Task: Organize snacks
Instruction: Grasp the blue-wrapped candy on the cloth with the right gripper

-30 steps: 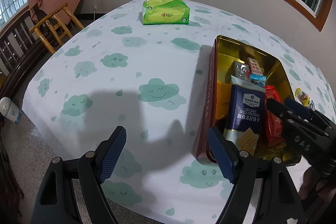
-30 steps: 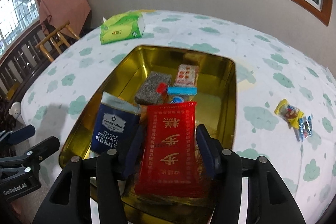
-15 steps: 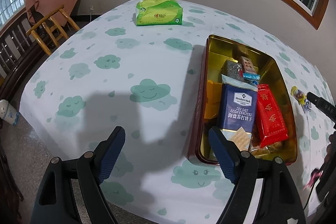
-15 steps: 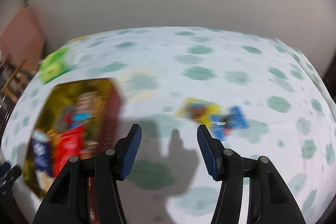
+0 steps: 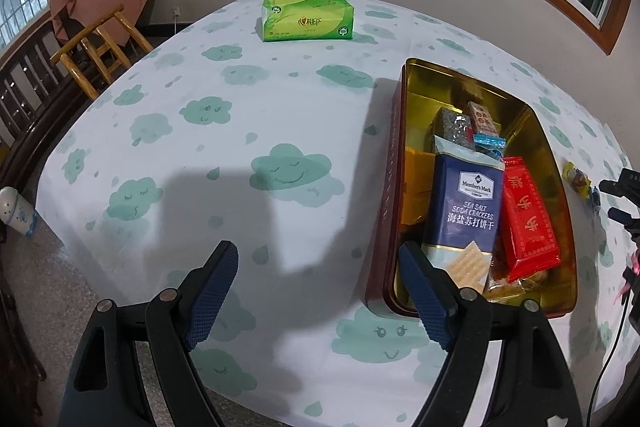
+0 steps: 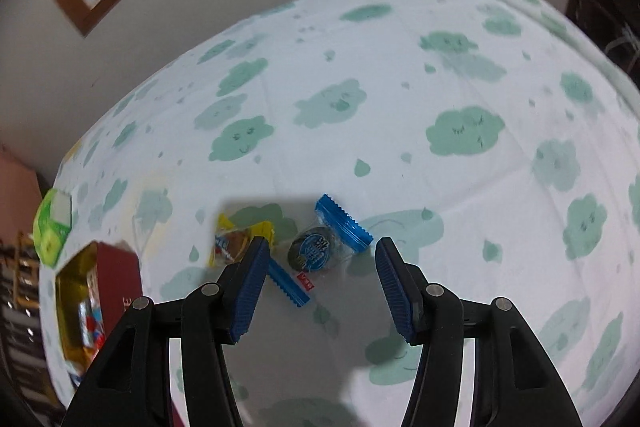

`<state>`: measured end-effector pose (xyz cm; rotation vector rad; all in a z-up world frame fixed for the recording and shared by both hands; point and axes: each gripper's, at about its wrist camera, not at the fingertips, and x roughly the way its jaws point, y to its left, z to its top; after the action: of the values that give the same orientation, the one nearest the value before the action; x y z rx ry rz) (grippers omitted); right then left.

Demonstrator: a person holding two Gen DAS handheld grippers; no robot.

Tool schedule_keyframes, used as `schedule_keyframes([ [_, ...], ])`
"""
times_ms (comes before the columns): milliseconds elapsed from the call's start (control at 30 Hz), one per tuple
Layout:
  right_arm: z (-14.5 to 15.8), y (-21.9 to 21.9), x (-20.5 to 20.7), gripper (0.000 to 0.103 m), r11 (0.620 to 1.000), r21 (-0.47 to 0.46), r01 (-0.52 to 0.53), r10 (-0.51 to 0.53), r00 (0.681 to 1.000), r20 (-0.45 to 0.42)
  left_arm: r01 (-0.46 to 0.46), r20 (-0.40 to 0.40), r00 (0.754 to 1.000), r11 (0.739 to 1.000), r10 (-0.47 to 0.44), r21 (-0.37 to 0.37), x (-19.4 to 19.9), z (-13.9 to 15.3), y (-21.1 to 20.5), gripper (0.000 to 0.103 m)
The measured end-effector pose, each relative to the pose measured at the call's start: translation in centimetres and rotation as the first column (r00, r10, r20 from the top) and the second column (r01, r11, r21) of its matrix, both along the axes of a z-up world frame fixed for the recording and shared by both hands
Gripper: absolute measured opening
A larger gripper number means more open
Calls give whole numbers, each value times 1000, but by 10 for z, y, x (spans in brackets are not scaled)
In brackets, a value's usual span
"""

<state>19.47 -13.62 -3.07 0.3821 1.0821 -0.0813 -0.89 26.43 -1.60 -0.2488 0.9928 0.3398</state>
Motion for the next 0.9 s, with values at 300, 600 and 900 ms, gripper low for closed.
schedule_keyframes([
  [300, -15, -4, 13, 51, 996, 58, 65, -62, 997, -55, 16, 17, 1000, 1000, -17, 21, 2, 6, -3, 83],
  [600, -17, 5, 16, 33, 997, -62, -43, 43, 999, -8, 41, 6, 999, 999, -41, 30, 13, 10, -18, 83],
  [900, -24, 37, -5, 33, 920, -324, -220, 263, 960, 93, 120, 10, 993, 992, -120, 30, 32, 17, -57, 83],
])
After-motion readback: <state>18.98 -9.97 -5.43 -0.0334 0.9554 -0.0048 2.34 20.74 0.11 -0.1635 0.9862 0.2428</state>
